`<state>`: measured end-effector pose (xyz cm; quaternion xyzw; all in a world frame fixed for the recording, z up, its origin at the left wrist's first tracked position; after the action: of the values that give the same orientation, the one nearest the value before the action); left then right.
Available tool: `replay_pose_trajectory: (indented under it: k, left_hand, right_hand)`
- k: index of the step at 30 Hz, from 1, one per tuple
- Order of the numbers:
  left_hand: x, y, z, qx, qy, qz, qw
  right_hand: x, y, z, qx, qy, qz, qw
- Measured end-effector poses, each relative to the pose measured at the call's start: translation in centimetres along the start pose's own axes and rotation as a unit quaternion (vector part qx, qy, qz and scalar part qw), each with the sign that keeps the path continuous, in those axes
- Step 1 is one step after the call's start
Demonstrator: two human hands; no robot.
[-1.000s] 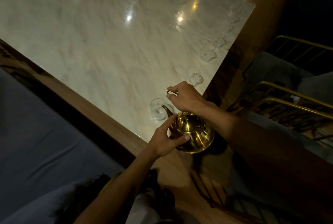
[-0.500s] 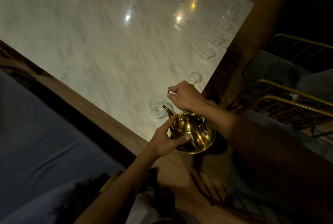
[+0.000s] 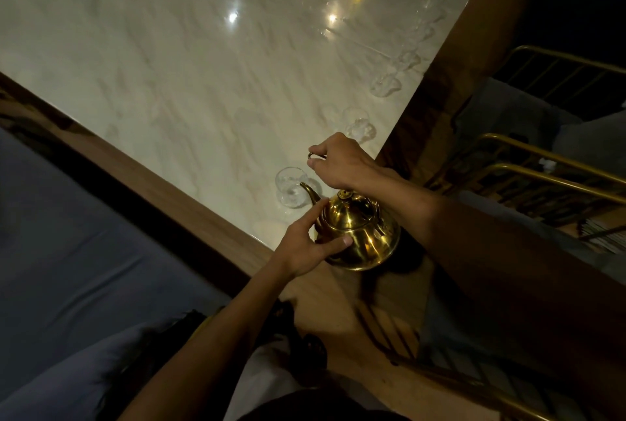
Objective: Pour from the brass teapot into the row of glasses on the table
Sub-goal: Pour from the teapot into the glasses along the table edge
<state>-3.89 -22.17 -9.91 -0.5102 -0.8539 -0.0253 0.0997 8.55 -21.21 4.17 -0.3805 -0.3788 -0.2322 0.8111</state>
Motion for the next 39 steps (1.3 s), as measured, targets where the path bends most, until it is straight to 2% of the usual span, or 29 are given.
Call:
replay_pose_trajectory:
  k: [39]
  left_hand:
    - [-0.25, 0.21, -0.34, 0.011, -0.013, 0.01, 1.0]
  right_hand:
    - [0.1, 0.52, 0.15, -0.007, -0.025, 0.0, 1.0]
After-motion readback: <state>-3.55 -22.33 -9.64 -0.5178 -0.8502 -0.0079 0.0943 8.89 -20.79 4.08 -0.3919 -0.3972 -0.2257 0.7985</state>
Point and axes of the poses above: each hand's wrist, its own y-axis towards the middle knuckle, its own x-axis out of the back of the hand, z = x × y, the point moved 5 cm from there along y, towards the middle knuckle, and after that the axes turned 13 degrees about -x, right-handed, at the moved point
